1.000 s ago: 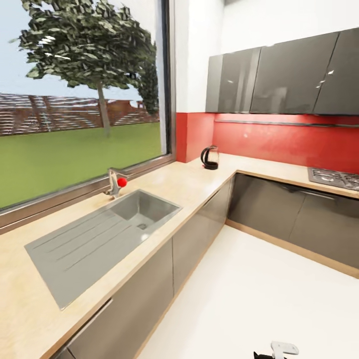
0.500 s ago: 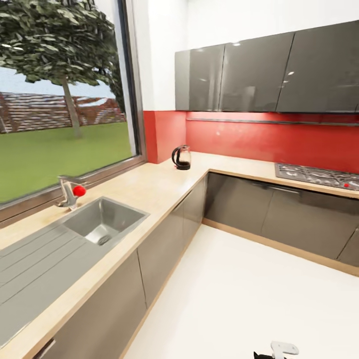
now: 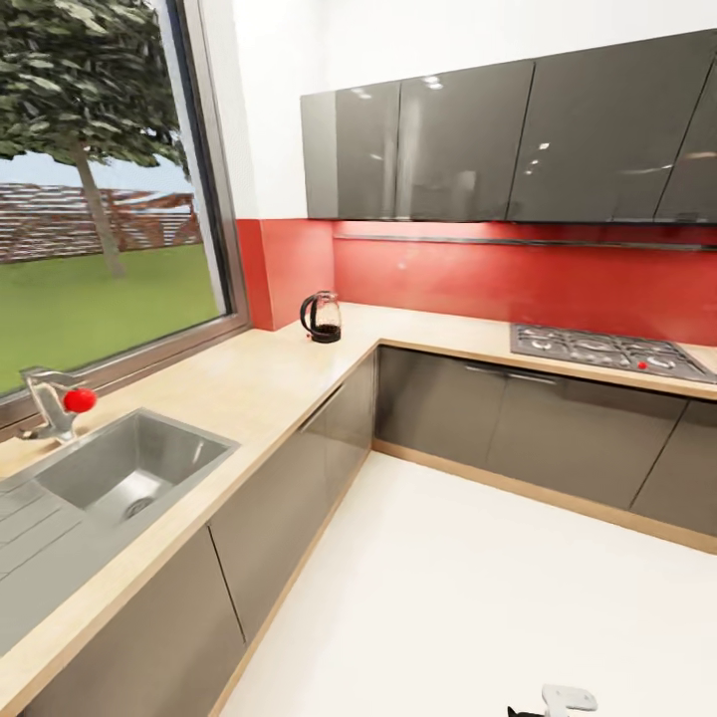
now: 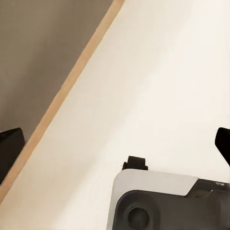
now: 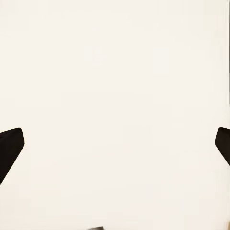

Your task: Set up a coffee station on the kitchen countertop: keep the coffee maker on the countertop, move the bottle of coffee from the kitchen shelf to the counter next to the coffee maker, place a paper coffee filter on top of the coffee maker, put the saucer next to the coffee maker with the coffee cup on the saucer, and place the electric kettle next to the coffee maker.

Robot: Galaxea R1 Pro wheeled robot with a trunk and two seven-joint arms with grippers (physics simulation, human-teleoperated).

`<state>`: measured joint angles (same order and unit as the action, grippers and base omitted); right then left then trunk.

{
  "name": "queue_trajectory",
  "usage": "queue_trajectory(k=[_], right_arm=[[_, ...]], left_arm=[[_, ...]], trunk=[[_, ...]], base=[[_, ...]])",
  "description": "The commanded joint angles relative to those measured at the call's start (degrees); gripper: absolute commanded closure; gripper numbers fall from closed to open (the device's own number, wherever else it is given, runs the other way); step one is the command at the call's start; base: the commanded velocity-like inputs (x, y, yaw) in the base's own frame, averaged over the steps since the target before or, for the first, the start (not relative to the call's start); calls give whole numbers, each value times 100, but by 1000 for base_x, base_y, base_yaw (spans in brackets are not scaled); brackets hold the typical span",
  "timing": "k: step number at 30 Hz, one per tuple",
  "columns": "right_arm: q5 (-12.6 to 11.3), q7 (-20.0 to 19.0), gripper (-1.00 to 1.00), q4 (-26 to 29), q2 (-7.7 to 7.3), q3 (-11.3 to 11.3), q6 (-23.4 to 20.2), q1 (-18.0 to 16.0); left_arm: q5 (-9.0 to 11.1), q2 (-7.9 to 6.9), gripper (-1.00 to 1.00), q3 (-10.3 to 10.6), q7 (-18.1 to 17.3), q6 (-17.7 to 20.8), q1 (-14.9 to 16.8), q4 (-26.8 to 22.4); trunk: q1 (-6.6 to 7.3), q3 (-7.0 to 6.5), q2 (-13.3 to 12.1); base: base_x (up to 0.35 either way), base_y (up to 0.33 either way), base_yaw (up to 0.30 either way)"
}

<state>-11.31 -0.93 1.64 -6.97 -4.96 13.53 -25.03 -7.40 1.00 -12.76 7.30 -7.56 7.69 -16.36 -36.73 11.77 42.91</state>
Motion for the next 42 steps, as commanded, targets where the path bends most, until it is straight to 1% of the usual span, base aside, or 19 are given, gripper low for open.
queue_trajectory(k=[1,13,34,42], right_arm=[[-56,-11,-100,-5,-3,-49,18,6],[-47,4,-100,-6,3,-57,18,25],[-56,14,-100,-5,34,-58,18,25],[-56,15,-100,-6,47,-58,18,25]], left_arm=[[-60,5,-100,-33,17,-17,4,2],[-60,-3,-100,-38,17,-17,4,10],[-60,-3,-100,-35,17,-17,4,10],[-60,2,-100,-33,17,-17,4,12]], trunk=[[-3,8,6],[-3,8,6],[-3,8,6],[-3,8,6]], base=[[232,-219,-2],[251,-203,0],[292,-132,0],[293,-129,240]])
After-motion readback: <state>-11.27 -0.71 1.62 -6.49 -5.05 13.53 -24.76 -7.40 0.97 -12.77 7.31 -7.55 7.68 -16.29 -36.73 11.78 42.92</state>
